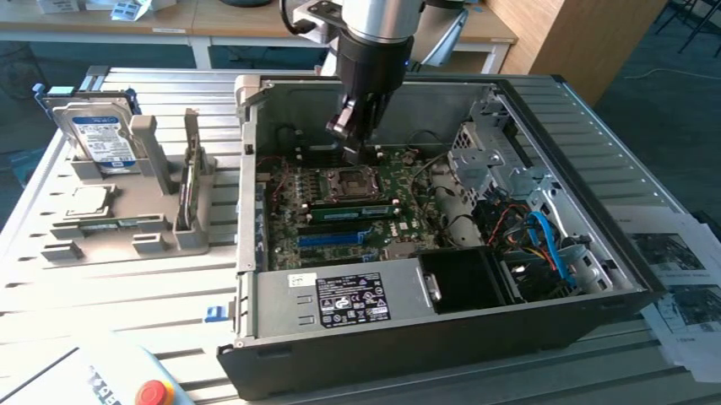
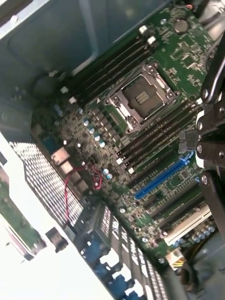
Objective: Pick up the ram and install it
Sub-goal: 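Press down the ram until it locks into place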
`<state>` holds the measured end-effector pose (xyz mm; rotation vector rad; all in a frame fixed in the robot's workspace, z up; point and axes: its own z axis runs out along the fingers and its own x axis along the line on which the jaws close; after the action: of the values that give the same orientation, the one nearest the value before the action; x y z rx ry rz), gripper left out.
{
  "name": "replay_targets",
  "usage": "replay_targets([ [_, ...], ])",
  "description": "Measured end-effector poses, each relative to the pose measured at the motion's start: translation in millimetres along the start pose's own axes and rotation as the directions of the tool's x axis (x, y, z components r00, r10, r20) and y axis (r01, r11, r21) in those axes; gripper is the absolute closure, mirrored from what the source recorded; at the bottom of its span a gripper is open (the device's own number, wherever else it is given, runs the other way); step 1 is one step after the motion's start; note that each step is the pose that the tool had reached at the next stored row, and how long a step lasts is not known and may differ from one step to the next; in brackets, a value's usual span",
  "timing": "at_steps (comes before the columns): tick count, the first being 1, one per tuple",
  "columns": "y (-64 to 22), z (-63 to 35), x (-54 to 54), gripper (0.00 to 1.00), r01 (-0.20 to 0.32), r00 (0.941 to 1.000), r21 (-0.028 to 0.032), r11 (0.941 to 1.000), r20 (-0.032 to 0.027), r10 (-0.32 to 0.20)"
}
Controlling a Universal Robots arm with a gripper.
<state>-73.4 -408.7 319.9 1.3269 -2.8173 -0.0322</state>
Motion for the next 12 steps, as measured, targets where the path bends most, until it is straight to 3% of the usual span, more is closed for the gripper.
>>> replay_targets([
  [6,0.0,0.1,0.0,0.9,-0.109,0.994,-0.0019,0.994,0.0033,0.109],
  [12,0.0,0.2,0.0,0.9,-0.217,0.9762,-0.0042,0.9762,0.0062,0.217],
])
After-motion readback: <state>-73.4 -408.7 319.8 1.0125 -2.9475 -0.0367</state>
